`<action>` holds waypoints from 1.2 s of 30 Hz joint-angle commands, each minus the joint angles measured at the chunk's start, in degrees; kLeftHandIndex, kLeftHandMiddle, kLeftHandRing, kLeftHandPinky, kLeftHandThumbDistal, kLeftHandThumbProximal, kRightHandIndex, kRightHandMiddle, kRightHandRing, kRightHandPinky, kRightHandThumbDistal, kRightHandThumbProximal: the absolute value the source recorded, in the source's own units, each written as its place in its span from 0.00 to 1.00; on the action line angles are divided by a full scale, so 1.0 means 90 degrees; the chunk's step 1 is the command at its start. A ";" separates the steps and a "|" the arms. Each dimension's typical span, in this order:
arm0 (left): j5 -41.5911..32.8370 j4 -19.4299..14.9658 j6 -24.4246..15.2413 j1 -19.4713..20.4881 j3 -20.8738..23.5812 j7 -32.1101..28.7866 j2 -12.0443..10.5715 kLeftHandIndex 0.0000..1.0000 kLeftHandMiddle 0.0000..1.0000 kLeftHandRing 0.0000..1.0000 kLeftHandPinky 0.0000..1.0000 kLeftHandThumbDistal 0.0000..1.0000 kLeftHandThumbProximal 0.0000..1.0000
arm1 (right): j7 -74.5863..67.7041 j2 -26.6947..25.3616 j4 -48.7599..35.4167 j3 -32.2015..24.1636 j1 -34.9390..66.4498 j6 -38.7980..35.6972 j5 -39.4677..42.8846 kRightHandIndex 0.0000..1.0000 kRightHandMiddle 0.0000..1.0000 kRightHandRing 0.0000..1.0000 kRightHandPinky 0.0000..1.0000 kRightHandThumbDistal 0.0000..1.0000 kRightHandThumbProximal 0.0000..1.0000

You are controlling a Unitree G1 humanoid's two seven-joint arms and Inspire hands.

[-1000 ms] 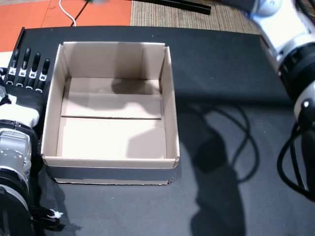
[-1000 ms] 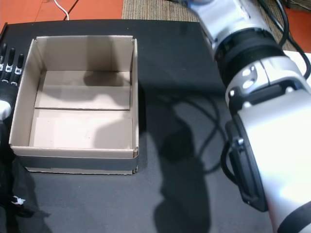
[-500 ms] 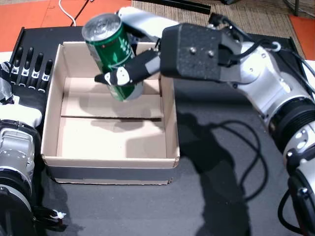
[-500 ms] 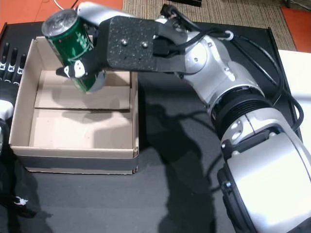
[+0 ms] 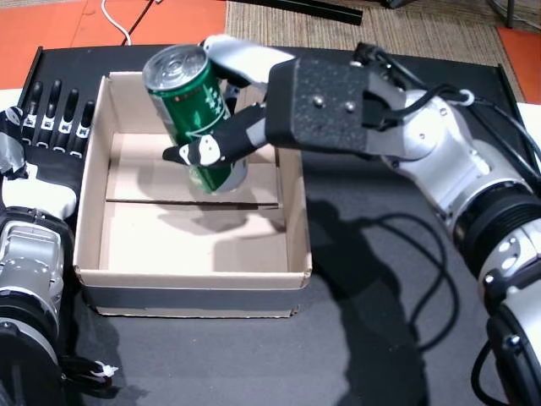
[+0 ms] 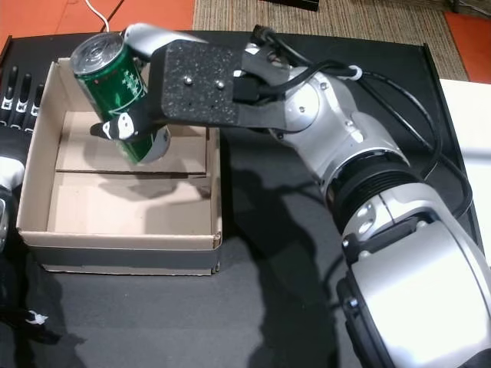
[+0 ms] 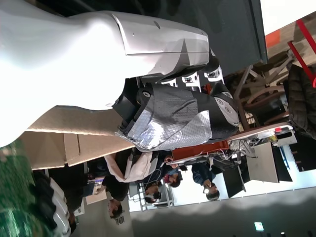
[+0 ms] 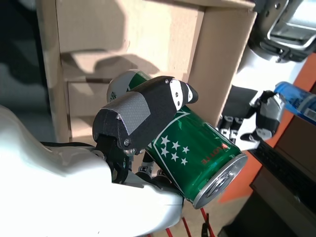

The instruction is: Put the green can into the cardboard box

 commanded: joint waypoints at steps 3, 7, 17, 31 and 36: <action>-0.0056 0.0004 -0.0001 -0.0063 0.0002 -0.0006 -0.0033 0.47 0.50 0.62 0.79 0.00 0.70 | 0.0011 0.0065 -0.0008 0.0035 0.0050 0.0027 -0.0027 0.03 0.04 0.16 0.39 0.00 0.00; -0.0064 0.0010 -0.0018 -0.0046 0.0025 -0.0036 -0.0050 0.43 0.47 0.61 0.77 0.00 0.64 | 0.0039 0.0060 -0.0004 0.0167 0.0081 -0.0022 -0.0143 0.03 0.04 0.16 0.39 0.00 0.00; -0.0026 0.0003 -0.0036 -0.0087 -0.0012 0.0082 -0.0076 0.48 0.53 0.70 0.85 0.00 0.86 | 0.0642 -0.0079 -0.0003 0.0685 -0.0252 0.0253 -0.0655 0.06 0.05 0.17 0.42 0.00 0.00; -0.0006 0.0008 -0.0062 -0.0088 -0.0036 0.0089 -0.0122 0.46 0.51 0.70 0.87 0.00 0.92 | 0.1026 -0.0150 -0.0045 0.0381 -0.0331 0.0137 -0.0376 0.34 0.30 0.42 0.61 0.06 0.07; -0.0002 0.0009 -0.0072 -0.0087 -0.0046 0.0053 -0.0133 0.50 0.52 0.70 0.88 0.00 0.94 | 0.1117 -0.0196 -0.0055 0.0410 -0.0338 -0.0005 -0.0422 0.65 0.69 0.77 0.84 0.37 0.35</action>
